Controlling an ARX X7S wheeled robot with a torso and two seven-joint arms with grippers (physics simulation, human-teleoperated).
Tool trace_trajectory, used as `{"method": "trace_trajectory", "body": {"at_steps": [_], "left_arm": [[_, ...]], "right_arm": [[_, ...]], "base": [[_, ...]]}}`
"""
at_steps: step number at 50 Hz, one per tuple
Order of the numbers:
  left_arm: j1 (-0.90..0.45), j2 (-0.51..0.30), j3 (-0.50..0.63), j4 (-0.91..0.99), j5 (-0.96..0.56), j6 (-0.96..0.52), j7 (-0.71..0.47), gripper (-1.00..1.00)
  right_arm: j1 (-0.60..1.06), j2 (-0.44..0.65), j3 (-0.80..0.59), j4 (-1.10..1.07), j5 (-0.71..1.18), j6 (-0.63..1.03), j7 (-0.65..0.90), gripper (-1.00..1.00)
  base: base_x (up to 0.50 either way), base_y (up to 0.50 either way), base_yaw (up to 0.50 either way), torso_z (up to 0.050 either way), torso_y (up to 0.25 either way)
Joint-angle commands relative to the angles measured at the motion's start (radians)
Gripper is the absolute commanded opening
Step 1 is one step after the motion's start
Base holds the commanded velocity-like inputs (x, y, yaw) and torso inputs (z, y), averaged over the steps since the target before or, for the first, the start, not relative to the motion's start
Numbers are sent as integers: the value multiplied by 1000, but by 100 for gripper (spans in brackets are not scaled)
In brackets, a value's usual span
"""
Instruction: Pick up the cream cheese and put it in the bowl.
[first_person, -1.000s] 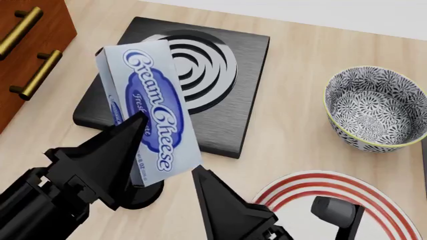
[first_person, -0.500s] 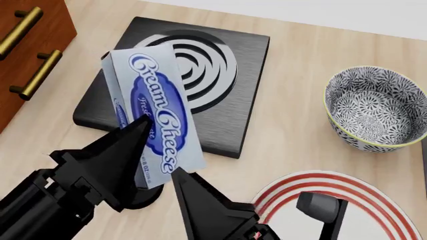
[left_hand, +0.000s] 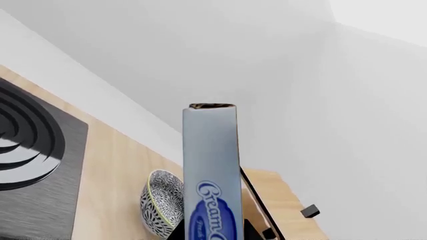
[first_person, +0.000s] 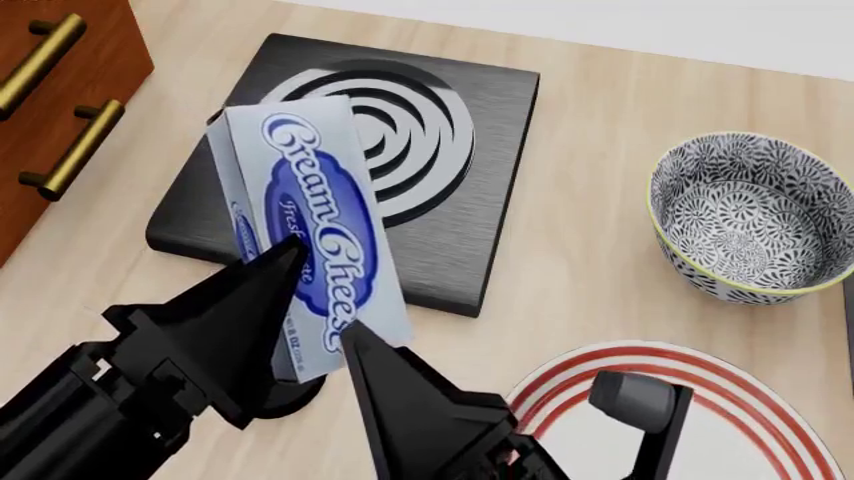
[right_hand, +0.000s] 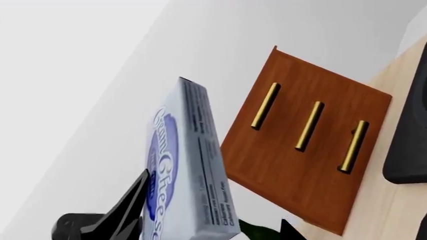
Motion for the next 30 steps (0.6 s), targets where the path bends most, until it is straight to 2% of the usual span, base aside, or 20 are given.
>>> {"method": "trace_trajectory", "body": {"at_steps": [1,30], "left_arm": [[1,-1,0,9,-22,16,5,-100],[-2,-11,6,9,-29,26,9,-100]], "right_arm": [[17,-8,-8,23,3,3,-9,100],[82,-41,-49,107,-2,23,-20,100]], "base": [[0,0,0,0,0],[0,0,0,0,1]]}}
